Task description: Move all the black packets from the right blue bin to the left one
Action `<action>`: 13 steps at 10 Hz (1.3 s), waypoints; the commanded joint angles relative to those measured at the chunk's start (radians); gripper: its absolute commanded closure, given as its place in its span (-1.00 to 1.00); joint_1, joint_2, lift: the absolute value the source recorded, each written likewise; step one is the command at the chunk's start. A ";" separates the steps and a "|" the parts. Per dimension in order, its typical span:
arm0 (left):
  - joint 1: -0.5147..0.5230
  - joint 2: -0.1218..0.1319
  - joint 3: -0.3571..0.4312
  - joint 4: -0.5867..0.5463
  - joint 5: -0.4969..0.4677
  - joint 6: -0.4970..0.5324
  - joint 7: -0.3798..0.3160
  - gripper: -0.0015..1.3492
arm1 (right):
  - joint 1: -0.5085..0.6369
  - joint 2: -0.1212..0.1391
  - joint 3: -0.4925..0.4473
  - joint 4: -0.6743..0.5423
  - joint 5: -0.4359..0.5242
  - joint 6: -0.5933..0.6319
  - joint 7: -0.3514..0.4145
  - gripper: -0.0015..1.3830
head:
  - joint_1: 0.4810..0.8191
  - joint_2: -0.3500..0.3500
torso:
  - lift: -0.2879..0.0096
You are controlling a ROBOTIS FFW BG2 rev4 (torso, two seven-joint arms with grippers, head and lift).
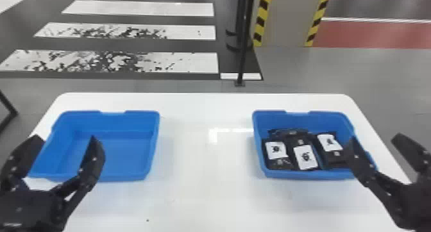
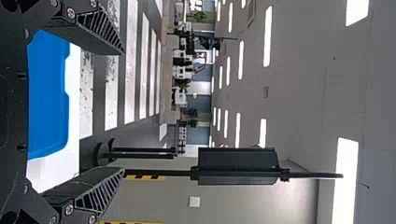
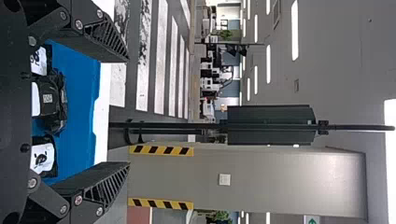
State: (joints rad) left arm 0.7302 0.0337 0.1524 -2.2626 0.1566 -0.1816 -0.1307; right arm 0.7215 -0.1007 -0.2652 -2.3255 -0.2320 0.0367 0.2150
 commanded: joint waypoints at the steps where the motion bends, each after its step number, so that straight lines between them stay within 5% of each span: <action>1: -0.004 0.000 0.001 0.001 -0.001 0.012 -0.007 -0.77 | 0.000 -0.001 0.000 0.000 0.003 0.000 0.001 -0.64 | 0.27 -0.11 | -0.01; 9: -0.006 0.002 0.003 0.001 -0.007 0.022 -0.014 -0.76 | -0.015 -0.005 -0.008 0.005 0.011 0.027 0.006 -0.64 | 0.27 -0.11 | -0.01; 13: -0.006 0.002 0.003 0.001 -0.005 0.020 -0.015 -0.76 | -0.187 -0.045 0.002 0.076 0.025 0.282 0.009 -0.64 | 0.27 -0.16 | -0.01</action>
State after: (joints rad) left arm 0.7242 0.0362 0.1557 -2.2620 0.1520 -0.1610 -0.1467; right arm 0.5647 -0.1385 -0.2684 -2.2579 -0.2105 0.2559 0.2245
